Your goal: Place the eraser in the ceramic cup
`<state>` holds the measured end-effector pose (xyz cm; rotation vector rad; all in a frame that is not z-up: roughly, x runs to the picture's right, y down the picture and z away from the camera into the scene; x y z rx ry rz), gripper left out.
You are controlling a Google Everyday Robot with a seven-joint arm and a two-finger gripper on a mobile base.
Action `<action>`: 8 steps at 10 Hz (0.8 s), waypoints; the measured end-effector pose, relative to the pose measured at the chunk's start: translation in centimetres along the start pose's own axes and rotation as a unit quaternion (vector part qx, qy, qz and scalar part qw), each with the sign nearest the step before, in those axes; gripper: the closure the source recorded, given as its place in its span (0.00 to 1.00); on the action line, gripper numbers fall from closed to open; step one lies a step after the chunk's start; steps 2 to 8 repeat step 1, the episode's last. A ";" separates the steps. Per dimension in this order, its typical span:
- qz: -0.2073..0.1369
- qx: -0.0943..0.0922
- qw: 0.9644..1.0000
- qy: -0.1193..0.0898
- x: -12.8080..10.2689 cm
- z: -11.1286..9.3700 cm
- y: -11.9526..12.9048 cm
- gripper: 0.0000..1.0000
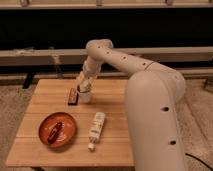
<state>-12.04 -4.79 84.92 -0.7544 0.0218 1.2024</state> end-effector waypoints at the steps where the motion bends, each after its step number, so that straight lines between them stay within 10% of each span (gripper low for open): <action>1: -0.001 0.000 1.000 0.000 0.1 0.1 0.2 0.25; 8: -0.001 0.000 1.000 0.000 0.1 0.1 0.2 0.25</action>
